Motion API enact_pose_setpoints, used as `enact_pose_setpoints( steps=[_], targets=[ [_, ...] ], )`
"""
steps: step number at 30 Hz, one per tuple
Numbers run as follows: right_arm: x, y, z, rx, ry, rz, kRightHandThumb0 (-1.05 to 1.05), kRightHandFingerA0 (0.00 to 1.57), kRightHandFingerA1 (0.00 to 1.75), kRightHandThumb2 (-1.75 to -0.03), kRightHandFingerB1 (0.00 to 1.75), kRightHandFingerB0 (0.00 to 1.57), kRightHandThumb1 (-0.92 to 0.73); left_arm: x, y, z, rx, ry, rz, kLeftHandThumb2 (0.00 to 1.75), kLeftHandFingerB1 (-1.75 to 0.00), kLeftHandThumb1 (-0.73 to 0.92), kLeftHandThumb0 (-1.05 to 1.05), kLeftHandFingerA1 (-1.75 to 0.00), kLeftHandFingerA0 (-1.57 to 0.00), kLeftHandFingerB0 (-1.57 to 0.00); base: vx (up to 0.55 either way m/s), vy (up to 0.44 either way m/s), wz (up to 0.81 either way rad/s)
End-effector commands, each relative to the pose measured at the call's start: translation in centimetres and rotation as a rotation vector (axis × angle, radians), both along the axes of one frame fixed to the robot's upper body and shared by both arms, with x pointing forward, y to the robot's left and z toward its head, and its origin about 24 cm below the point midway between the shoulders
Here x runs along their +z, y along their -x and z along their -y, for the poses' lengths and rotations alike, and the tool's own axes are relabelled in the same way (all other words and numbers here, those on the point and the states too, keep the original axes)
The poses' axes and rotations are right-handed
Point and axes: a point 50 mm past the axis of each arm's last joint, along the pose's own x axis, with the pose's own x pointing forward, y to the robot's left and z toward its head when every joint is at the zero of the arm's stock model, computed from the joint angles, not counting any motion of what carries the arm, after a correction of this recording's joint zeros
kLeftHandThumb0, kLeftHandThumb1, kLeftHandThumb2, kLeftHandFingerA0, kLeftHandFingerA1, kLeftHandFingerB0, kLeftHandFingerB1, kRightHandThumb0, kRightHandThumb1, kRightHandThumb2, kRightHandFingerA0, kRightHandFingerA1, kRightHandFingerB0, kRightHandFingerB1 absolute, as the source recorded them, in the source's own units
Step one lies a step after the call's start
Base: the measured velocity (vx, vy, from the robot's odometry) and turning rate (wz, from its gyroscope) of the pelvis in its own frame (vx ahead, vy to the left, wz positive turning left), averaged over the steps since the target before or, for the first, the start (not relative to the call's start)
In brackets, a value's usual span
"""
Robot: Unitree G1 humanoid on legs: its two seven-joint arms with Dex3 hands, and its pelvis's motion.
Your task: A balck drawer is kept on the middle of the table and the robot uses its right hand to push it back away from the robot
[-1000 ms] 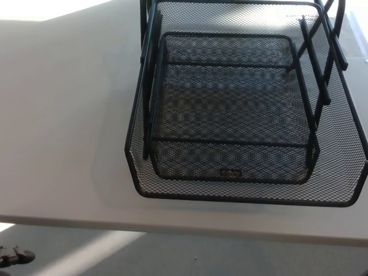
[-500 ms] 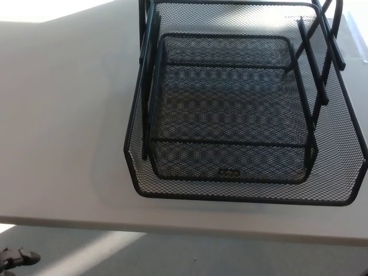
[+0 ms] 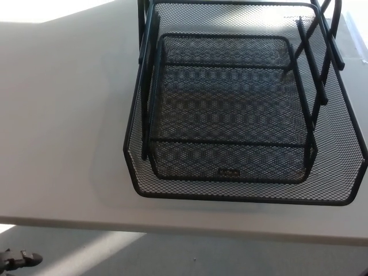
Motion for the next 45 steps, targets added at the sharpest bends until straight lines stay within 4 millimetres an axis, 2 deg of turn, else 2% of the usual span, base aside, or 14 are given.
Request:
enact_pose_setpoints(
  steps=[1, 7, 15, 17, 20, 24, 29, 31, 32, 35, 36, 43, 44, 45],
  targets=[
    [12.0, 3.4, -7.6, 0.118, -0.170, 1.251, -0.80, 0.00, 0.16, -0.89, 0.28, 0.13, -0.50, 1.1, 1.0, -1.2, -0.025, -0.008, -0.008, 1.05, -0.47, 0.48, -0.36, -0.47, 0.00, 0.00, 0.00, 0.000, 0.00],
    [12.5, 2.6, -10.5, 0.280, -0.100, 1.335, -0.91, 0.00, 0.01, -0.93, 0.00, 0.03, -0.52, 1.2, 0.8, -1.0, -0.029, 0.009, 0.004, 1.05, -0.47, 0.50, -0.35, -0.47, 0.00, 0.00, 0.00, 0.000, 0.00],
    [11.8, 2.8, -13.1, 0.316, -0.111, 1.570, -0.89, 0.09, 0.16, -0.97, 0.09, 0.04, -0.49, 1.2, 0.3, -1.3, -0.014, -0.009, 0.002, 1.05, -0.47, 0.50, -0.35, -0.48, 0.00, 0.00, 0.00, 0.000, 0.00],
    [11.5, 2.6, -13.3, 0.304, -0.179, 1.708, -0.95, 0.07, 0.36, -1.02, 0.39, 0.04, -0.53, 1.1, 0.4, -1.5, -0.001, -0.009, -0.002, 1.05, -0.47, 0.49, -0.35, -0.48, 0.00, 0.00, 0.00, 0.000, 0.00],
    [10.9, 2.9, -14.1, 0.166, -0.310, 1.895, -0.89, 0.22, 0.42, -0.55, 0.57, 0.27, -0.46, 1.2, 0.4, -1.6, 0.004, -0.015, -0.005, 1.05, -0.47, 0.49, -0.35, -0.47, 0.00, 0.00, 0.00, 0.000, 0.00],
    [10.0, 2.6, -14.7, 0.094, -0.353, 2.073, -0.88, 0.26, 0.38, -0.63, 0.40, 0.26, -0.75, 1.2, 0.5, -1.8, 0.008, -0.015, -0.006, 1.05, -0.47, 0.49, -0.35, -0.48, 0.00, 0.00, 0.00, 0.000, 0.00],
    [9.8, 1.5, -16.0, 0.162, -0.534, 2.033, -0.95, 0.28, 0.47, -0.66, 0.46, 0.24, -0.86, 1.1, 0.6, -1.9, 0.013, -0.013, -0.008, 1.05, -0.47, 0.49, -0.35, -0.48, 0.00, 0.00, 0.00, 0.000, 0.00],
    [9.8, 0.2, -16.4, 0.298, -0.587, 1.902, -0.90, 0.00, 0.50, -0.62, 0.62, 0.05, -0.73, 0.9, 0.7, -1.8, 0.012, -0.010, -0.014, 1.05, -0.47, 0.48, -0.35, -0.48, -0.01, 0.00, 0.00, 0.000, 0.00],
    [9.2, 0.1, -17.0, 0.178, -0.429, 1.925, -0.42, 0.00, 0.52, -0.99, 0.56, 0.03, -0.28, 0.9, 0.6, -1.8, 0.013, -0.009, -0.017, 1.04, -0.47, 0.48, -0.35, -0.47, -0.01, 0.00, 0.00, 0.000, 0.00],
    [7.9, -0.2, -18.5, -0.009, -0.262, 1.920, -0.83, 0.08, 0.53, -0.87, 0.59, 0.10, -0.41, 0.9, 0.6, -1.7, 0.013, -0.011, -0.018, 0.65, -0.26, 0.78, -0.72, -0.29, -0.21, -0.15, 0.00, 0.000, 0.00],
    [7.9, -0.4, -18.7, -0.001, -0.140, 1.869, -1.05, 0.00, 0.12, -1.07, 0.23, 0.00, -0.58, 0.8, 0.6, -1.7, 0.013, -0.011, -0.019, 0.64, -0.26, 0.78, -0.71, -0.29, -0.22, -0.16, 0.00, 0.000, 0.00],
    [7.3, -0.6, -19.3, 0.263, 0.039, 1.631, -0.96, 0.00, 0.07, -1.09, 0.06, 0.01, -0.65, 0.9, 0.3, -1.6, 0.020, 0.003, -0.022, 0.64, -0.26, 0.78, -0.70, -0.29, -0.21, -0.15, 0.00, 0.000, 0.00],
    [7.4, -0.7, -19.7, 0.312, 0.030, 1.619, -0.95, 0.00, 0.07, -1.08, 0.06, 0.02, -0.64, 0.9, 0.3, -1.7, 0.017, 0.006, -0.021, 1.05, -0.47, 0.49, -0.35, -0.48, -0.01, 0.00, 0.00, 0.000, 0.00],
    [7.4, -0.7, -19.9, 0.332, 0.026, 1.614, -0.95, 0.00, 0.07, -1.08, 0.06, 0.02, -0.64, 0.9, 0.3, -1.7, 0.016, 0.008, -0.021, 1.05, -0.47, 0.49, -0.35, -0.48, -0.01, 0.00, 0.00, 0.000, 0.00]
  ],
)
